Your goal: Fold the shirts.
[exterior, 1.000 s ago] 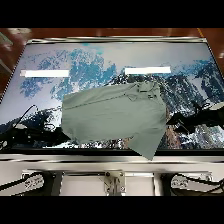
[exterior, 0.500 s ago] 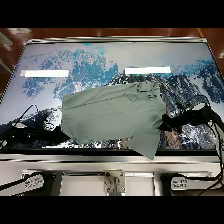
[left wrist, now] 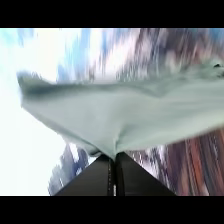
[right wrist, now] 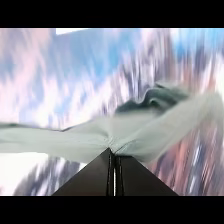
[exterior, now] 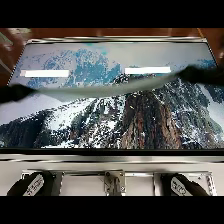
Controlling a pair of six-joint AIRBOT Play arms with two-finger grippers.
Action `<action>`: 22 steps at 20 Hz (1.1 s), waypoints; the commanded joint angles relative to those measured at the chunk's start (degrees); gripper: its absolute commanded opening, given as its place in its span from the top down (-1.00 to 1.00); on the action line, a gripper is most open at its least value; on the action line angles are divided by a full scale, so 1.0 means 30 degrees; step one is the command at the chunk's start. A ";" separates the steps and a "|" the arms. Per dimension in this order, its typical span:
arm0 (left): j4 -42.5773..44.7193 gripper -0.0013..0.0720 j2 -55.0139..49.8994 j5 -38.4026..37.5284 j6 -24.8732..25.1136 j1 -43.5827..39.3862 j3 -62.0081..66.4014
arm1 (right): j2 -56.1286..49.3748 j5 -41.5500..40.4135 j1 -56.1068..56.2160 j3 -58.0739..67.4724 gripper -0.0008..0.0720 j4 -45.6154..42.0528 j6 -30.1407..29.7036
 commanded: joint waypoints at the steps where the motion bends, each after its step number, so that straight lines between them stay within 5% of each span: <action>1: 0.4517 0.88 0.2929 0.2055 -0.2397 0.0022 0.9333 | 0.3475 -0.2280 0.0022 0.7490 0.82 -0.1464 0.0612; 5: 0.6965 0.88 0.3424 -0.0933 -0.4284 0.0022 1.6364 | 0.5996 -0.2237 0.0022 1.2575 0.82 -0.6441 0.3832; 10: 0.7096 0.88 0.4889 -0.4277 -0.4291 0.0022 1.7449 | 0.9122 0.0663 0.0022 1.2619 0.82 -0.8546 0.4044; 14: 0.7104 0.88 0.5224 -0.7009 -0.4634 0.0022 1.7427 | 0.9814 0.4641 0.0022 1.2611 0.82 -0.9741 0.4932; 19: 0.7074 0.88 0.4954 -1.1242 -0.3694 -0.0044 1.3981 | 0.8255 1.2917 0.0022 1.2014 0.82 -1.0899 0.5923; 22: 0.7074 0.88 0.4612 -1.1227 -0.3475 -0.0044 0.9391 | 0.7905 1.3886 0.0022 0.8459 0.83 -1.0826 0.6433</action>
